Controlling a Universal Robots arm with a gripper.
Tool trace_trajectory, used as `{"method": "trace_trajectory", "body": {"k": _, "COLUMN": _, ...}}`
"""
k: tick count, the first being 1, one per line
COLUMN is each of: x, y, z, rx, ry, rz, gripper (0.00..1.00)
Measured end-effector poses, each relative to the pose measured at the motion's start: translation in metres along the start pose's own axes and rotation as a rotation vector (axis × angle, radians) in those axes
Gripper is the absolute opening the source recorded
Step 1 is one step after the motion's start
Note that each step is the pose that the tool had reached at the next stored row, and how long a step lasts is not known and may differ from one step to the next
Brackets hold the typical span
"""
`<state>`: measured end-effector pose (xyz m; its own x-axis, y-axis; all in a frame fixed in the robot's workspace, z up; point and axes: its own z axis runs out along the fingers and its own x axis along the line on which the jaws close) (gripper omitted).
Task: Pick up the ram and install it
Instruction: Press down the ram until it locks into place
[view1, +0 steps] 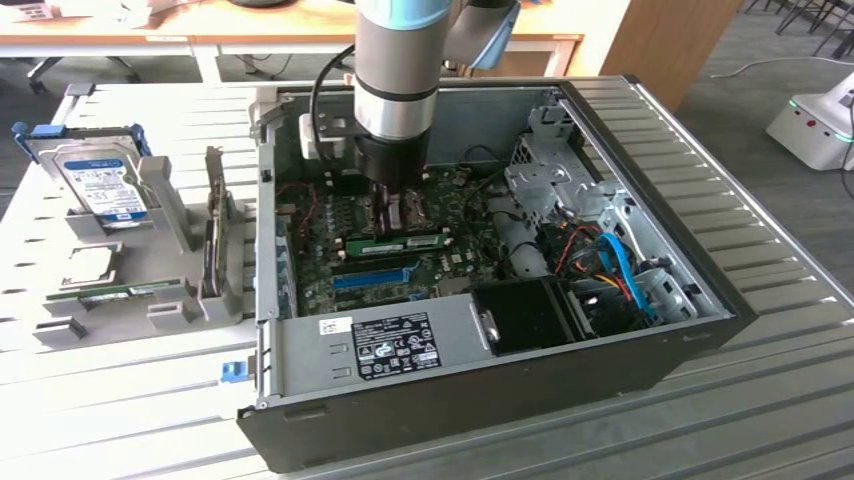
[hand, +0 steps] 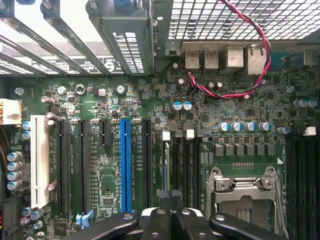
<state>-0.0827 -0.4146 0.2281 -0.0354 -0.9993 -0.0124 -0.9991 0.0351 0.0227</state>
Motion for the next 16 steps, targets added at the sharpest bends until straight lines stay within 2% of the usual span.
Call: {"method": "trace_trajectory", "body": {"k": 16, "x": 0.0001, "y": -0.0001, "z": 0.0022, "rx": 0.0000, "ry": 0.0001, "rz": 0.000, "gripper": 0.11}}
